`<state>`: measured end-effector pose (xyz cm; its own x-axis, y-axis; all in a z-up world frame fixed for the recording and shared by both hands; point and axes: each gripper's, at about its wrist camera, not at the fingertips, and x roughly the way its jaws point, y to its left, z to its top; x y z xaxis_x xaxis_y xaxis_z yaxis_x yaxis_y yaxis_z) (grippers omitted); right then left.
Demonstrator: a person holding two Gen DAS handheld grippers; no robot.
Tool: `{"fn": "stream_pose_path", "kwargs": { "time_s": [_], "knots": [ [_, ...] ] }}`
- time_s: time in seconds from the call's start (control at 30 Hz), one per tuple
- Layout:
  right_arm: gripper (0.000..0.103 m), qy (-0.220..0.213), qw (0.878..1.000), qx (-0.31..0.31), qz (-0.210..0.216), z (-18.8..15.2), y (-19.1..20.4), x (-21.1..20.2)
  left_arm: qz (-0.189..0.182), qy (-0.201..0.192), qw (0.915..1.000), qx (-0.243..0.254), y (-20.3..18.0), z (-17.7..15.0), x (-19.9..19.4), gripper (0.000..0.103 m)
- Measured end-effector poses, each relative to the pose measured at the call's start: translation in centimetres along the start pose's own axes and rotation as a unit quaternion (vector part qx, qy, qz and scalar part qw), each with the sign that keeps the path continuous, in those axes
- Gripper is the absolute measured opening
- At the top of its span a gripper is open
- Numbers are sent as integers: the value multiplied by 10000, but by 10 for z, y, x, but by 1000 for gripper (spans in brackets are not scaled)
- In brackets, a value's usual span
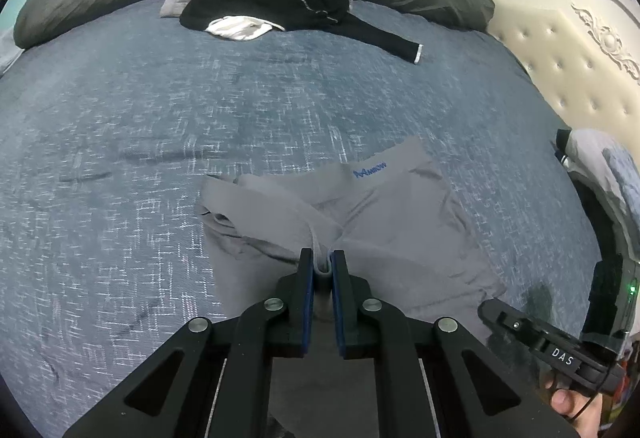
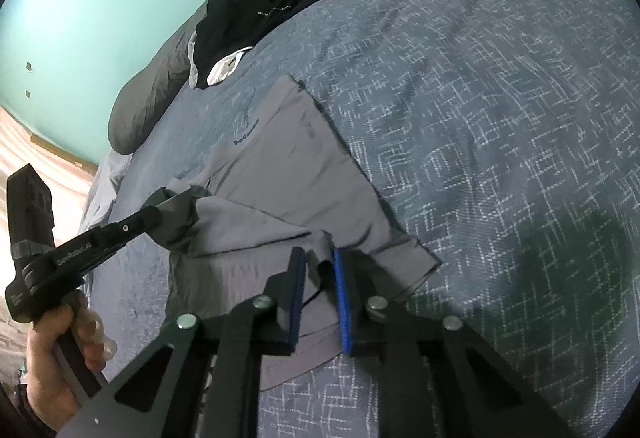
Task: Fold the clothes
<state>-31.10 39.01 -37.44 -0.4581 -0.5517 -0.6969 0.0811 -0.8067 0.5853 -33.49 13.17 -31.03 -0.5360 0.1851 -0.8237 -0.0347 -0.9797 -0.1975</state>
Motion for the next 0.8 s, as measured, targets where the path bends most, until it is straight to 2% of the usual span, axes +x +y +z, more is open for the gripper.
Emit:
{"fn": "stream_pose_path", "kwargs": {
  "time_s": [0.2,0.47,0.8],
  "knots": [
    [3,-74,10000,-34,40,0,2,-4,30,-43,10000,-48,3,4,-3,9],
    [2,-93,9997,10,205,-1,2,-9,5,-126,9999,-78,4,16,-10,9],
    [2,-352,9987,68,373,0,-2,-32,-281,-238,9993,-100,-15,61,-14,7]
  ]
}}
